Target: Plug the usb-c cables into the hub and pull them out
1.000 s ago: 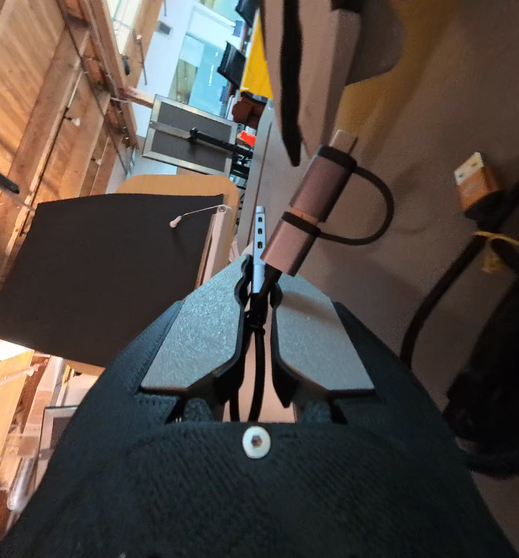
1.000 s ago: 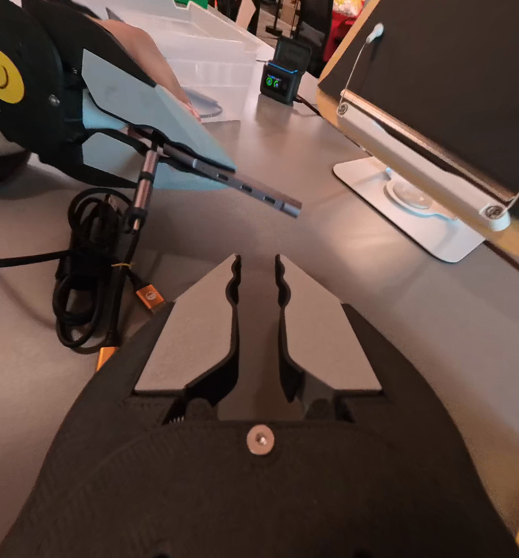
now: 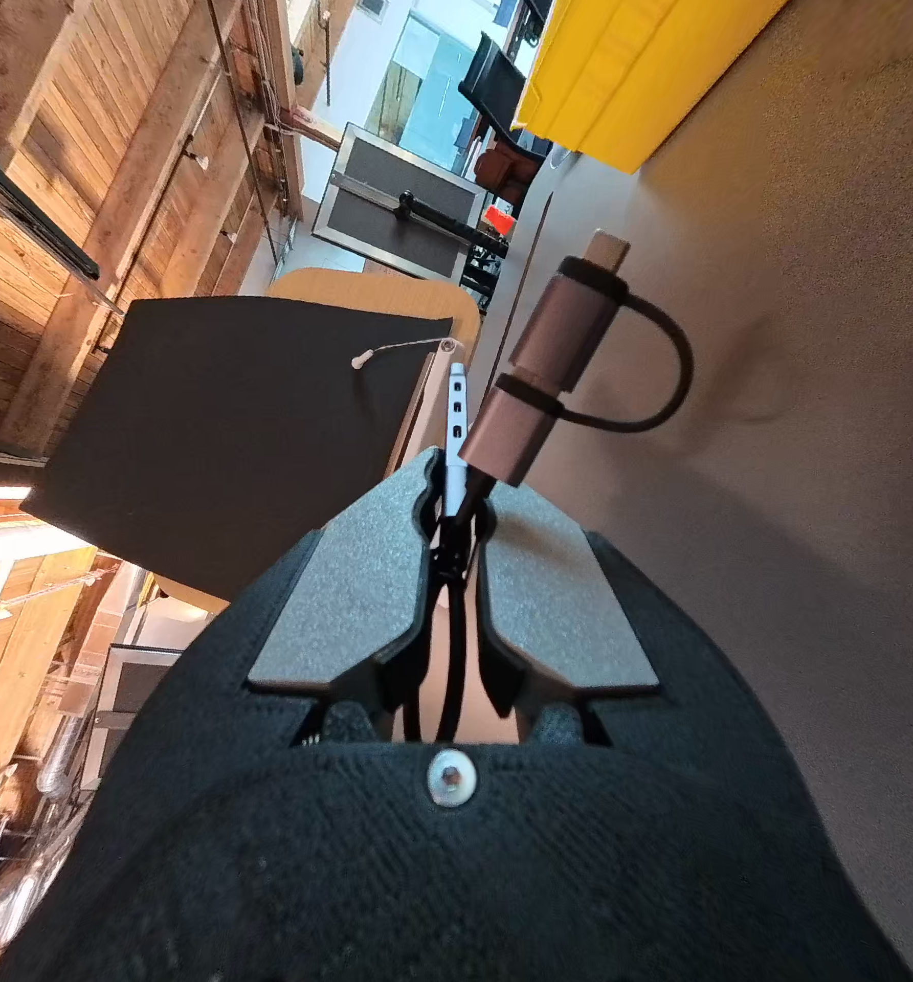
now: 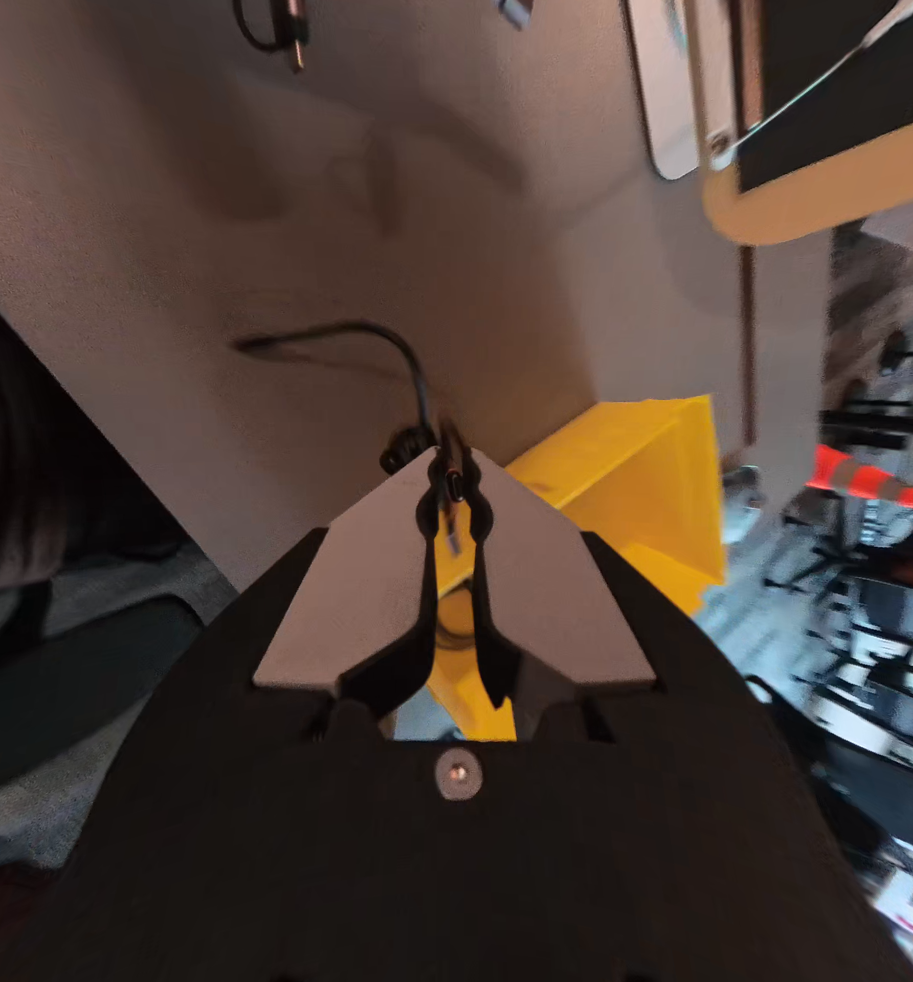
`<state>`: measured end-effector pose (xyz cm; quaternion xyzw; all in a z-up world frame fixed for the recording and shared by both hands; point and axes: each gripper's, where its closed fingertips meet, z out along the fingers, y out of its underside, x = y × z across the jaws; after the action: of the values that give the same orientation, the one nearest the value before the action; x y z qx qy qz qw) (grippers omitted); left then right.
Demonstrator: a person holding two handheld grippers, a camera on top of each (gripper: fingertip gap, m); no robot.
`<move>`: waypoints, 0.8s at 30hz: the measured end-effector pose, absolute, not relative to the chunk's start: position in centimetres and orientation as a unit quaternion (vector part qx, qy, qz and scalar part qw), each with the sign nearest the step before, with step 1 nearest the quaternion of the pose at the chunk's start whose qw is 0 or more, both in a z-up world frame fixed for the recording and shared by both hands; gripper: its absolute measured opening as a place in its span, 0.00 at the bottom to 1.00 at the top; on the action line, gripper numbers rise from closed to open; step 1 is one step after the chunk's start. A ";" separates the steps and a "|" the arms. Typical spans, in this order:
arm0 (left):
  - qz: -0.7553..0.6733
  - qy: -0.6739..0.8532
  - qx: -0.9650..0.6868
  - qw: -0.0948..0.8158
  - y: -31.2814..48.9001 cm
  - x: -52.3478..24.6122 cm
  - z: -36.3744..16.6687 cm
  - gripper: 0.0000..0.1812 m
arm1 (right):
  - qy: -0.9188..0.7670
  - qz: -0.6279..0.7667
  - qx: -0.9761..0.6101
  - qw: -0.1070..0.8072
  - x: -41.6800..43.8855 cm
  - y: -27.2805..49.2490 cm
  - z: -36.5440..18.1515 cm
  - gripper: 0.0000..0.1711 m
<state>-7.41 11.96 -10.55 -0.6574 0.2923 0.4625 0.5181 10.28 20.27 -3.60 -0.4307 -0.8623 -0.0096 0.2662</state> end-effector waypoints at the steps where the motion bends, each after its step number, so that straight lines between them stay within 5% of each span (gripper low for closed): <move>1: 0.462 0.294 -0.657 0.518 12.0 -7.3 -10.6 0.04 | -0.871 -0.038 -0.414 0.262 10.0 19.8 -2.5 0.01; 4: 0.466 0.293 -0.657 0.515 11.9 -7.4 -10.6 0.04 | -0.901 -0.061 -0.355 0.240 7.0 16.6 -2.5 0.02; 9: 0.476 0.273 -0.660 0.512 11.3 -8.7 -10.2 0.04 | -0.919 -0.057 -0.354 0.165 0.6 15.7 -13.0 0.02; 13: 0.479 0.253 -0.669 0.508 10.8 -10.1 -10.1 0.03 | -0.883 0.078 -0.456 0.072 -1.4 15.1 -19.0 0.01; 24: 0.453 0.311 -0.677 0.490 11.4 -8.5 -12.6 0.04 | -0.810 0.316 -0.493 0.035 1.5 13.2 -13.8 0.15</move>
<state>-8.49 11.43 -12.59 -0.6772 0.3110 0.4528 0.4896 1.53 13.23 -13.75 -0.4932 -0.8097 0.3160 0.0351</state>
